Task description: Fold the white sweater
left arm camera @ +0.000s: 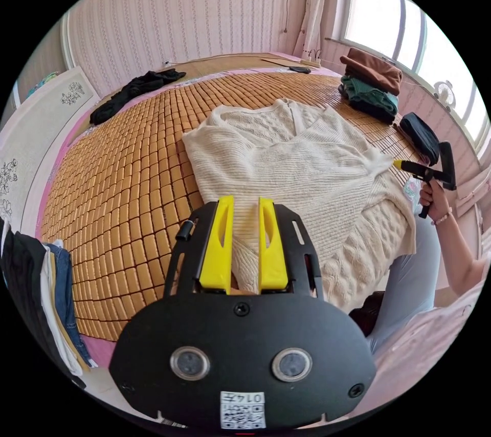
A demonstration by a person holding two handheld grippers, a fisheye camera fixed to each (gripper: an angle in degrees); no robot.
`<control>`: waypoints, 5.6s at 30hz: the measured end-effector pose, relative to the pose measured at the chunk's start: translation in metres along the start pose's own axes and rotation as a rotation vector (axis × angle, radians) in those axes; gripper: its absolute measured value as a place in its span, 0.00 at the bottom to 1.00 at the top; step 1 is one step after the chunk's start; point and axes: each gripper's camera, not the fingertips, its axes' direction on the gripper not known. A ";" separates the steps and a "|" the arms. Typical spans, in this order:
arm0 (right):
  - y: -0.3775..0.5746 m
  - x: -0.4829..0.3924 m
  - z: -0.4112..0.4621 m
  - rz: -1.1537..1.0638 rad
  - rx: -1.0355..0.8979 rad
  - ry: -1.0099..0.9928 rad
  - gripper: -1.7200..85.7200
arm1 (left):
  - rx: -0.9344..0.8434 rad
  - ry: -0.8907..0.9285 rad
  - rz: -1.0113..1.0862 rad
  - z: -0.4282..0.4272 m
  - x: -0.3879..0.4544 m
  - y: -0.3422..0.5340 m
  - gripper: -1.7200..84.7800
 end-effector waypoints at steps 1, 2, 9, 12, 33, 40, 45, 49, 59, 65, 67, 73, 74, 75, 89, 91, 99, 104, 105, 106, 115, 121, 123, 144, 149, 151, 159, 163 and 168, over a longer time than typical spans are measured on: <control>-0.004 -0.002 -0.006 -0.009 0.006 0.021 0.02 | 0.006 -0.008 0.000 -0.002 -0.002 -0.001 0.11; -0.009 -0.003 -0.010 -0.022 0.011 0.026 0.02 | 0.016 -0.020 0.000 -0.005 -0.008 -0.004 0.11; -0.071 -0.019 0.004 -0.136 -0.011 0.057 0.07 | 0.179 -0.065 -0.127 -0.008 -0.085 -0.017 0.11; -0.120 -0.029 0.032 -0.190 -0.026 0.113 0.11 | 0.135 0.013 -0.227 0.014 -0.128 -0.038 0.15; -0.313 -0.009 0.130 -0.070 -0.204 0.107 0.03 | 0.040 0.164 -0.358 0.057 -0.254 -0.156 0.01; -0.334 -0.062 0.063 -0.155 -0.064 0.113 0.03 | 0.243 0.197 -0.357 -0.015 -0.262 -0.174 0.01; -0.253 -0.093 -0.008 -0.313 -0.003 -0.023 0.03 | 0.292 0.264 -0.160 -0.100 -0.237 -0.100 0.01; -0.126 -0.089 -0.039 -0.402 -0.130 -0.105 0.03 | 0.218 0.259 -0.104 -0.125 -0.205 0.009 0.01; 0.021 -0.069 -0.069 -0.213 -0.177 -0.134 0.04 | 0.132 0.240 -0.326 -0.147 -0.169 0.145 0.04; 0.068 -0.184 -0.062 -0.403 -0.146 -0.013 0.11 | 0.208 0.287 -0.378 -0.154 -0.150 0.105 0.14; 0.086 -0.223 -0.043 -0.483 -0.157 0.018 0.13 | 0.176 0.368 -0.382 -0.140 -0.142 0.088 0.15; 0.117 -0.264 0.033 -0.575 -0.295 0.216 0.08 | 0.054 0.293 -0.258 -0.123 -0.104 0.048 0.08; 0.113 -0.266 0.026 -0.576 -0.300 0.189 0.06 | 0.055 0.306 -0.257 -0.132 -0.103 0.046 0.07; 0.110 -0.266 0.022 -0.572 -0.307 0.171 0.06 | 0.062 0.316 -0.249 -0.144 -0.100 0.045 0.07; 0.106 -0.260 -0.030 -0.533 -0.277 0.053 0.04 | 0.066 0.307 -0.187 -0.208 -0.050 0.063 0.07; 0.104 -0.266 -0.037 -0.550 -0.247 0.062 0.04 | 0.116 0.324 -0.176 -0.221 -0.048 0.059 0.04; 0.102 -0.252 -0.062 -0.533 -0.275 0.079 0.05 | 0.114 0.381 -0.098 -0.252 -0.005 0.068 0.03; 0.125 -0.216 0.001 -0.458 -0.494 0.095 0.07 | -0.051 0.418 -0.289 -0.198 -0.018 0.106 0.07; 0.126 -0.216 0.000 -0.461 -0.486 0.095 0.07 | -0.015 0.436 -0.306 -0.209 -0.024 0.110 0.07; 0.125 -0.217 -0.006 -0.461 -0.462 0.080 0.07 | 0.003 0.431 -0.312 -0.215 -0.027 0.112 0.07; 0.102 -0.237 -0.009 -0.527 -0.301 0.066 0.04 | 0.195 0.184 -0.304 -0.269 -0.064 0.073 0.11; 0.056 -0.293 0.052 -0.699 -0.268 0.128 0.03 | 0.193 0.145 -0.298 -0.235 -0.096 -0.022 0.13; 0.036 -0.300 0.069 -0.696 -0.270 0.095 0.02 | 0.154 0.227 -0.267 -0.217 -0.102 -0.048 0.13; 0.071 -0.286 0.123 -0.667 -0.410 0.036 0.06 | 0.149 0.266 -0.323 -0.214 -0.109 0.046 0.12; 0.152 -0.275 0.108 -0.663 -0.513 0.128 0.12 | 0.071 0.246 -0.315 -0.206 -0.090 0.070 0.10; 0.161 -0.267 0.110 -0.663 -0.514 0.170 0.10 | 0.037 0.278 -0.290 -0.202 -0.091 0.067 0.05; 0.161 -0.262 0.101 -0.639 -0.509 0.166 0.09 | 0.163 0.357 -0.289 -0.255 -0.064 0.099 0.01; 0.180 -0.268 0.109 -0.720 -0.489 0.237 0.08 | 0.063 0.283 -0.325 -0.212 -0.053 0.118 0.01; 0.178 -0.273 0.103 -0.744 -0.492 0.275 0.04 | 0.077 0.280 -0.347 -0.201 -0.053 0.125 0.01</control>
